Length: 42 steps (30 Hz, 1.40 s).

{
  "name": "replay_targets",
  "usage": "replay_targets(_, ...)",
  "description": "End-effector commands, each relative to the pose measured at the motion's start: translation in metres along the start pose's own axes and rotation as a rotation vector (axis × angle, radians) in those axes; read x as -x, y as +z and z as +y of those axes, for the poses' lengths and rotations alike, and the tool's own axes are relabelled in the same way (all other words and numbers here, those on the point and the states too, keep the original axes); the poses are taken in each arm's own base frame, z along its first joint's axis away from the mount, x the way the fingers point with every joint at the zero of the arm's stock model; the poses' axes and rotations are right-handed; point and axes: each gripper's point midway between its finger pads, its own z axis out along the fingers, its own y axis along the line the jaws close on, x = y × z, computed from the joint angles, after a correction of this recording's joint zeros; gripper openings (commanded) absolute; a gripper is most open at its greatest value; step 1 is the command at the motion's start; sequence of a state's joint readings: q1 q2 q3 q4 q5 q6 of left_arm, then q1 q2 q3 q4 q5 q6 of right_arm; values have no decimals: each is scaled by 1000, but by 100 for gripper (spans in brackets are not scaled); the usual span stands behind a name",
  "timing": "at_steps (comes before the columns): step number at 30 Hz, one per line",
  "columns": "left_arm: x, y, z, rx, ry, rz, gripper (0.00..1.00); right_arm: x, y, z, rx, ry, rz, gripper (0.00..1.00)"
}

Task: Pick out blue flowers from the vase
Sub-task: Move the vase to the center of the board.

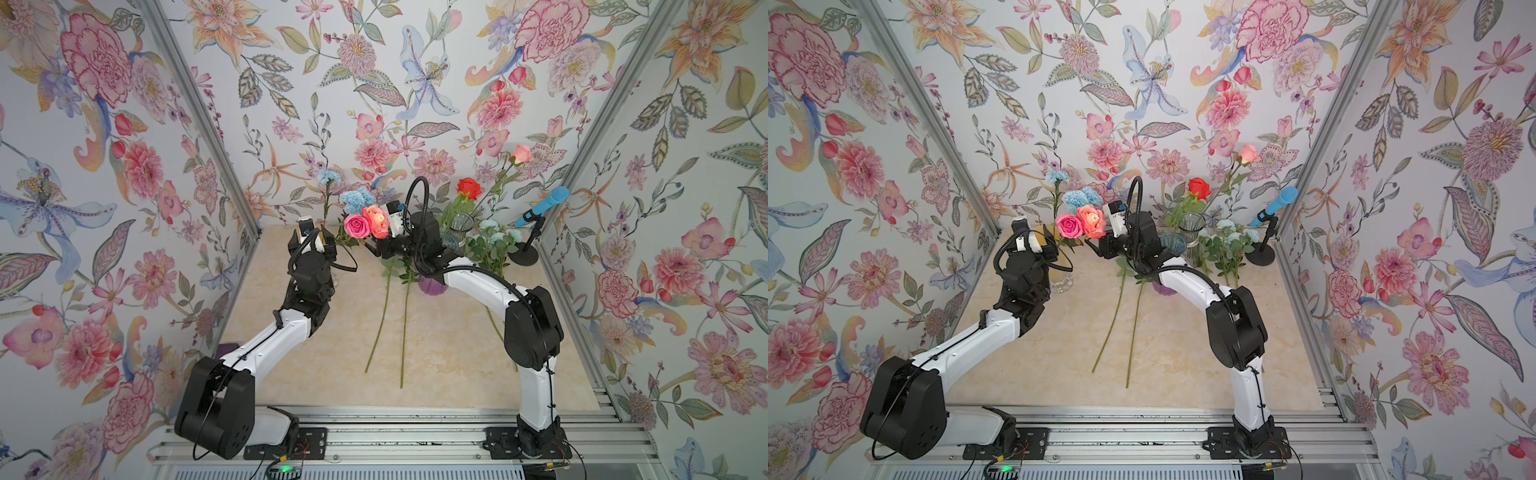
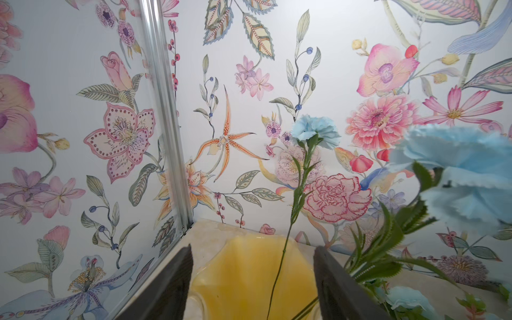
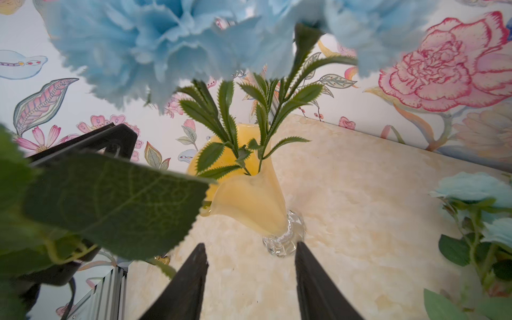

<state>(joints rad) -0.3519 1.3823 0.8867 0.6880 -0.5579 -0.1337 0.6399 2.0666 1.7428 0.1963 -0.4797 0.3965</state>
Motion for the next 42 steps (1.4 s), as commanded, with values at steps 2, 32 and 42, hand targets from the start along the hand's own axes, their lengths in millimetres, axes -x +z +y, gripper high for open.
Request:
replay_targets(2,13,8,17,41,-19,-30,70,-13,16,13,45,-8,28,51)
replay_targets(32,-35,-40,104,-37,-385,-60,69,7,53,-8,112,11,-265,29)
replay_targets(42,-39,-38,103,-44,-393,-52,69,9,75,0,138,6,-264,28)
